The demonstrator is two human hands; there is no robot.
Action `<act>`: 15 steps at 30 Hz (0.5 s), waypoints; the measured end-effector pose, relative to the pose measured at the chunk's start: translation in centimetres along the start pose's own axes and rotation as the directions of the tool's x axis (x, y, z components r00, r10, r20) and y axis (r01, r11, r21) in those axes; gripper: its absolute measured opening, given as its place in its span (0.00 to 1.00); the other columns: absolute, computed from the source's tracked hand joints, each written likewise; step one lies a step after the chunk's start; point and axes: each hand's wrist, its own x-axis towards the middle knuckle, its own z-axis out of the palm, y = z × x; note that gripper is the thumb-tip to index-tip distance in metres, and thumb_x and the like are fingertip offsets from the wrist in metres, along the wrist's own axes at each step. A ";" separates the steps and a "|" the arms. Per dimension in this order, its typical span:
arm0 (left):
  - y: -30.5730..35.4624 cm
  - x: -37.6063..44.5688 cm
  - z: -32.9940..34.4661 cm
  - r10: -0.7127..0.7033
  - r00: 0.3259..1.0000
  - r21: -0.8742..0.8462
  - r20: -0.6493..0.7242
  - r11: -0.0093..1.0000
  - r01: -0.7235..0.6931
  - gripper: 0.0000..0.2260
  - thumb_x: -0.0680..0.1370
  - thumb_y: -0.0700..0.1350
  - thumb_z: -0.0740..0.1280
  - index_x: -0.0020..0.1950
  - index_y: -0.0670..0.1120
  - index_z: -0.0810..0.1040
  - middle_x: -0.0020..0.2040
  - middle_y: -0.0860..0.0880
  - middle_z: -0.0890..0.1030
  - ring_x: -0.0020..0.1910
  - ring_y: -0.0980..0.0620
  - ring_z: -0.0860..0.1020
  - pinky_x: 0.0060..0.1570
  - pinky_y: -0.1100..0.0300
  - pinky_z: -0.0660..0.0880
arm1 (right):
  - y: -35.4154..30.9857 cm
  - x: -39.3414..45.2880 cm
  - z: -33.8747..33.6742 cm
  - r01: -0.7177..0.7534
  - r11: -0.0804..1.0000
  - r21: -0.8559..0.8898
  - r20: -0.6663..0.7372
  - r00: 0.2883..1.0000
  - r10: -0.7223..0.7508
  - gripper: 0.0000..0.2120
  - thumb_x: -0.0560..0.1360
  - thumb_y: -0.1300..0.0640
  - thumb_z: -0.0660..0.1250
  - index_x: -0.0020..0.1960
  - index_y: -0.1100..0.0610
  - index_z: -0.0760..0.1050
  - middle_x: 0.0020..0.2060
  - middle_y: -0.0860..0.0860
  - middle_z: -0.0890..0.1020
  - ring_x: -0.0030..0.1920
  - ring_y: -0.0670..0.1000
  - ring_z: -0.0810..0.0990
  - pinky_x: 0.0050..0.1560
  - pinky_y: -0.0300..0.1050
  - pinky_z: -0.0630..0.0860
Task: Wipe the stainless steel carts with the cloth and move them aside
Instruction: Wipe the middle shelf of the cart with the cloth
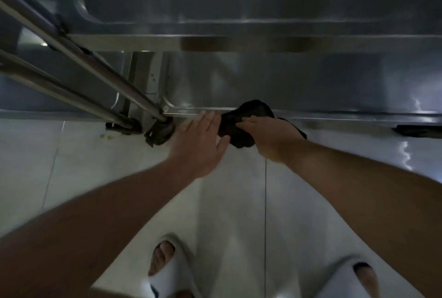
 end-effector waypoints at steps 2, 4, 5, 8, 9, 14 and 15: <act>0.5 -3.0 -0.5 -0.013 0.991 -0.017 0.131 1.000 0.015 0.31 0.86 0.61 0.47 0.86 0.48 0.54 0.86 0.48 0.57 0.85 0.48 0.54 0.81 0.50 0.52 | -0.9 -2.6 -0.7 -0.058 0.998 0.015 0.131 0.990 0.055 0.25 0.82 0.62 0.61 0.78 0.50 0.68 0.75 0.51 0.72 0.72 0.56 0.73 0.71 0.57 0.72; 0.5 -6.3 -0.9 -0.027 0.965 -0.015 0.261 0.999 0.032 0.30 0.87 0.60 0.48 0.87 0.49 0.52 0.87 0.48 0.55 0.85 0.48 0.52 0.81 0.49 0.52 | -2.2 -5.4 -1.3 -0.078 0.996 0.036 0.316 0.947 0.063 0.18 0.83 0.56 0.62 0.72 0.51 0.73 0.68 0.53 0.78 0.64 0.57 0.77 0.67 0.56 0.75; 0.6 -8.0 -1.2 -0.041 0.951 -0.017 0.306 0.999 0.048 0.30 0.87 0.60 0.48 0.86 0.49 0.53 0.87 0.48 0.55 0.85 0.48 0.52 0.81 0.48 0.52 | -3.1 -6.9 -1.6 -0.059 0.998 0.033 0.400 0.916 0.041 0.16 0.82 0.57 0.63 0.70 0.53 0.74 0.63 0.54 0.80 0.58 0.56 0.79 0.60 0.51 0.76; 1.1 -13.2 -3.2 -0.096 0.904 -0.028 0.416 0.993 0.118 0.30 0.86 0.62 0.46 0.86 0.49 0.56 0.86 0.48 0.58 0.85 0.48 0.53 0.80 0.48 0.54 | -6.1 -11.3 -3.7 -0.079 0.995 0.062 0.502 0.864 0.037 0.13 0.82 0.57 0.64 0.65 0.56 0.78 0.50 0.53 0.80 0.47 0.54 0.78 0.45 0.45 0.72; 1.4 -15.0 -4.3 -0.107 0.889 -0.045 0.446 0.989 0.141 0.30 0.86 0.62 0.46 0.86 0.50 0.57 0.85 0.49 0.59 0.85 0.48 0.54 0.80 0.47 0.54 | -7.1 -13.0 -4.5 -0.095 0.992 0.087 0.522 0.852 0.036 0.12 0.83 0.56 0.64 0.64 0.57 0.78 0.50 0.53 0.81 0.48 0.54 0.79 0.46 0.45 0.73; 1.4 -23.5 -13.4 -0.163 0.844 -0.179 0.512 0.940 0.290 0.27 0.85 0.57 0.48 0.83 0.50 0.63 0.81 0.49 0.68 0.83 0.49 0.59 0.80 0.47 0.56 | -13.8 -19.6 -10.9 -0.192 0.980 0.044 0.600 0.790 0.128 0.19 0.83 0.60 0.65 0.73 0.58 0.73 0.66 0.57 0.80 0.64 0.58 0.79 0.68 0.53 0.74; 1.0 -25.2 -15.9 -0.183 0.833 -0.208 0.522 0.920 0.332 0.27 0.85 0.57 0.48 0.83 0.50 0.63 0.81 0.49 0.68 0.83 0.49 0.59 0.79 0.47 0.56 | -15.5 -20.5 -12.8 -0.212 0.976 0.047 0.625 0.768 0.137 0.19 0.84 0.59 0.64 0.74 0.58 0.71 0.69 0.58 0.78 0.67 0.58 0.77 0.71 0.54 0.72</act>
